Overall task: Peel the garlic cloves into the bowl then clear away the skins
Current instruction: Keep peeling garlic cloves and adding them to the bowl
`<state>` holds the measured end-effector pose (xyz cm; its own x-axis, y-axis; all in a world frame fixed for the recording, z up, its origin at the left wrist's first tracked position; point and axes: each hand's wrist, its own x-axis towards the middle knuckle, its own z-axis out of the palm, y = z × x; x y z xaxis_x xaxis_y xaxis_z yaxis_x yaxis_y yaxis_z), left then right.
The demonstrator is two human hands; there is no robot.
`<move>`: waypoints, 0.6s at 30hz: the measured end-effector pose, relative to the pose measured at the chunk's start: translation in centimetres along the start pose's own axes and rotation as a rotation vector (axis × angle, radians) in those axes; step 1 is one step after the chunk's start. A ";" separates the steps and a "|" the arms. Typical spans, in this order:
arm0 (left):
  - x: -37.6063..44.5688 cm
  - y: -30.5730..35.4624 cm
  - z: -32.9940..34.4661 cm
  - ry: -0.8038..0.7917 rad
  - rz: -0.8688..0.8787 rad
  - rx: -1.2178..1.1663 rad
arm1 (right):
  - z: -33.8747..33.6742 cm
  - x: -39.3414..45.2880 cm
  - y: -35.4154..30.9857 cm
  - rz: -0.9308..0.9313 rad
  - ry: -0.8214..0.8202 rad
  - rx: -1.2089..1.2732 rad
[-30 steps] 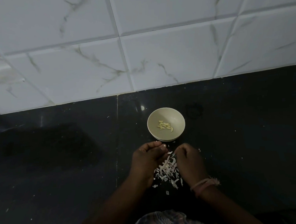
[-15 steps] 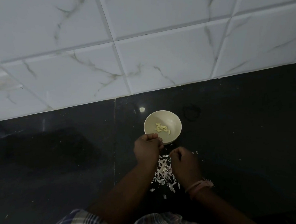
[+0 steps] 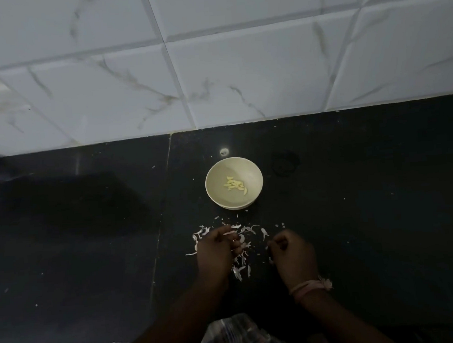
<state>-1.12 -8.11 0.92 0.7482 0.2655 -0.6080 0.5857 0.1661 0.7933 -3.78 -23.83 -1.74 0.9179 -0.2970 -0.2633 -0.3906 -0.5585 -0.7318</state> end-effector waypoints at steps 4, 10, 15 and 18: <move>-0.8 -2.3 1.3 0.053 -0.019 0.023 | -1.4 1.4 1.3 -0.146 -0.016 -0.058; -1.8 -2.0 1.7 0.036 -0.006 -0.019 | 0.7 3.4 -0.2 -0.287 -0.030 -0.163; -1.2 -1.8 0.6 -0.013 -0.035 -0.048 | 1.7 3.5 -0.6 -0.268 -0.070 -0.299; -0.9 -1.9 -0.3 -0.089 -0.046 -0.051 | 1.7 2.6 -1.2 -0.282 -0.030 -0.307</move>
<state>-3.00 -8.36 0.02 0.7468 0.1714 -0.6426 0.6055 0.2246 0.7635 -0.81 -22.63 -2.58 0.9917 -0.0794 -0.1013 -0.1227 -0.8211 -0.5574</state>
